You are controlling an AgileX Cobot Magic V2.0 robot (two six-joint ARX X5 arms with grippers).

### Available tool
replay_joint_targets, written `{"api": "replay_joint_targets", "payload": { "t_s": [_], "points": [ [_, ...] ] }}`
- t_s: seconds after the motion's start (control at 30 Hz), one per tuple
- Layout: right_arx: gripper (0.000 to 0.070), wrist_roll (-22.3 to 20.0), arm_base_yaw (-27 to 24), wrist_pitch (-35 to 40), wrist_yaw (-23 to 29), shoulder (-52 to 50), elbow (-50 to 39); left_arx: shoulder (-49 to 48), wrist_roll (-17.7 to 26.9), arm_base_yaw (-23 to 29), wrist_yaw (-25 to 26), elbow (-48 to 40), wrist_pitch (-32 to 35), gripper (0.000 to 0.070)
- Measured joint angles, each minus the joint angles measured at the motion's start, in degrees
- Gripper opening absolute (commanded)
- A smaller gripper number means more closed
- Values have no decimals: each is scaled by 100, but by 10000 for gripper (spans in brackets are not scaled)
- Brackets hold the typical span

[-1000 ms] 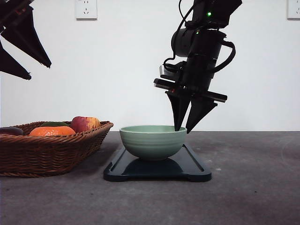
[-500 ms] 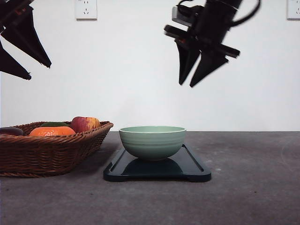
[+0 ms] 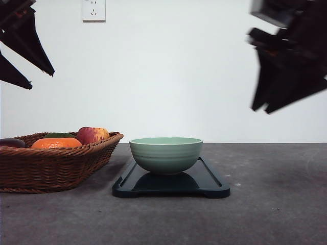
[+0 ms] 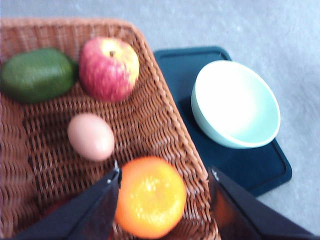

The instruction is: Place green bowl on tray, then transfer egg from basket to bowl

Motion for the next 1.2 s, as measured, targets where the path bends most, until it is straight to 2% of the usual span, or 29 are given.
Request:
{"api": "replay_joint_targets", "payload": {
  "t_s": [0.2,0.3,0.5,0.63,0.73,0.9,1.2],
  "points": [
    [174,-31,0,255,-2,-1119,-557,1,1,-1,-33,31,-289,351],
    [174,-89,-1,520,3,-1376,-571,56,26,-87,-456,245,-544,351],
    [174,-152,2,697,-1,-1390,-571,693,157,-481,-1309,1292,-1141,353],
    [174,-162,4,716,-4,-1389,-571,1401,114,-633,-1449,2093,-1638,369],
    [174,-164,4,716,-4,-1389,-571,2025,-42,-673,-1623,2663,-1928,424],
    [174,-166,4,714,-4,-1389,-571,2830,-227,-691,-1932,3148,-2022,437],
    [174,-166,4,711,-4,-1389,-571,3799,-521,-691,-2160,3222,-1981,437]
  ]
}}
